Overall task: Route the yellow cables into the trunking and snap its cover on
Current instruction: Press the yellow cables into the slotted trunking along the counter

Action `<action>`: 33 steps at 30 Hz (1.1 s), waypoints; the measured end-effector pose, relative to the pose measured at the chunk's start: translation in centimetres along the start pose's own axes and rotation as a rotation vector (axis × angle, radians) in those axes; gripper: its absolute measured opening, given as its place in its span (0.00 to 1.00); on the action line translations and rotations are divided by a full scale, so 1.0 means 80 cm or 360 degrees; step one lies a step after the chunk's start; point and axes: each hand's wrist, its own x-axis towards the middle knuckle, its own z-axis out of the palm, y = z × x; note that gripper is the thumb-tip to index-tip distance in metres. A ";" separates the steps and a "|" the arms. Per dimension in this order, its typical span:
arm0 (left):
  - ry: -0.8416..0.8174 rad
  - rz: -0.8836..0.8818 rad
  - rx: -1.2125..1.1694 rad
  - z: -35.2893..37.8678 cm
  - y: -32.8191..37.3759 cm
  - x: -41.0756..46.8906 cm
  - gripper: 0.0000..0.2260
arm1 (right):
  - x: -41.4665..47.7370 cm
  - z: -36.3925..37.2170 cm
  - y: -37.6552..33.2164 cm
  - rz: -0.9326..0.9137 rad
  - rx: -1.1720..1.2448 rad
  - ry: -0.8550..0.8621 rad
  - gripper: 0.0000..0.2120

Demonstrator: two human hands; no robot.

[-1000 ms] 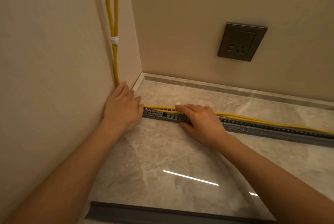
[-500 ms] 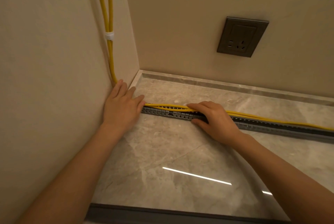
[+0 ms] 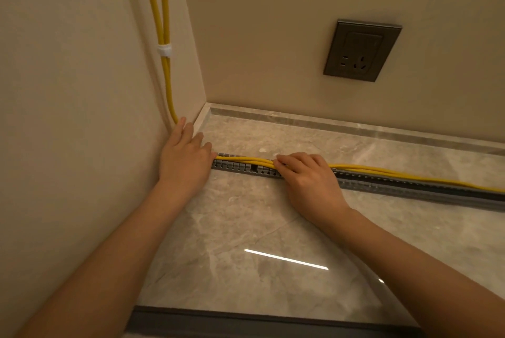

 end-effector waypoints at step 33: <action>0.0364 0.0189 -0.0814 -0.015 0.098 -0.028 0.19 | -0.027 -0.003 0.004 0.0140 0.0354 -0.0025 0.19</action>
